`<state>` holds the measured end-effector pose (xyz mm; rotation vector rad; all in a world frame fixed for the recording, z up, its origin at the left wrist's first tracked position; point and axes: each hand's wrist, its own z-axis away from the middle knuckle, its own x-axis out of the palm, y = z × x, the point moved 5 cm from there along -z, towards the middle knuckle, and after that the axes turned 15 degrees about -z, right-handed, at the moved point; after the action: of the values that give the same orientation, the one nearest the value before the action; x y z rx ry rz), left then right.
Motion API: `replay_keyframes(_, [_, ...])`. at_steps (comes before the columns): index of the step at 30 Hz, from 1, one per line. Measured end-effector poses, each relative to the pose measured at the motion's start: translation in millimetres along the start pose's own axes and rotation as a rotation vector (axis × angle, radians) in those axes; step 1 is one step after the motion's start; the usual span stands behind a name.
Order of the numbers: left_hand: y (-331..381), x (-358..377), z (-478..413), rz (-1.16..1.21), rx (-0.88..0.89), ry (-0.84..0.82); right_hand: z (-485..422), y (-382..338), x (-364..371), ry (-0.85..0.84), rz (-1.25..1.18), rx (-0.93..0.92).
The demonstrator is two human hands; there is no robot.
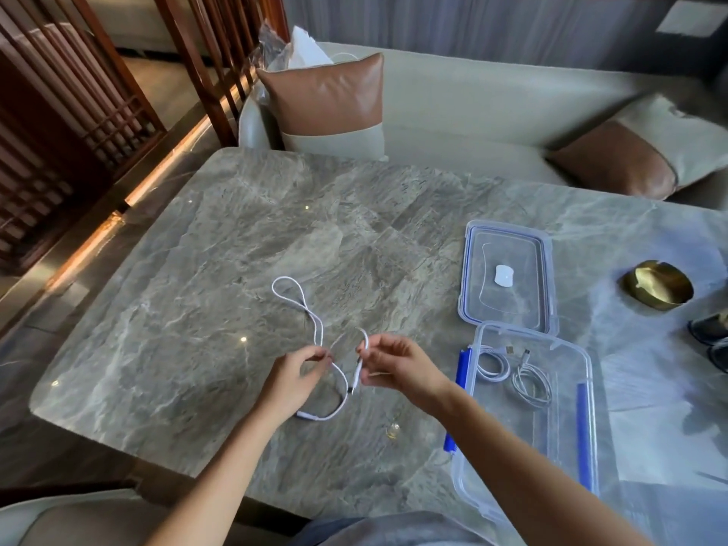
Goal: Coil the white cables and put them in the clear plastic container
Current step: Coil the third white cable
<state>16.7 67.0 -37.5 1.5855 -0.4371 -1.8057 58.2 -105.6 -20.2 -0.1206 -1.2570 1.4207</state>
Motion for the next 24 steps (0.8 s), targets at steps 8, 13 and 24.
replay_keyframes(8, [44.7, 20.0, 8.6, 0.209, -0.061, -0.011, 0.2, -19.7, -3.9, 0.075, -0.337, -0.128])
replay_keyframes(13, [69.7, 35.6, 25.1, 0.731, -0.303, 0.128, 6.9, -17.3, -9.5, 0.224, -0.156, -0.327])
replay_keyframes(24, [95.5, 45.0, 33.5, 1.257, -0.497, 0.095, 17.5, -11.3, 4.7, 0.301, 0.089, -0.462])
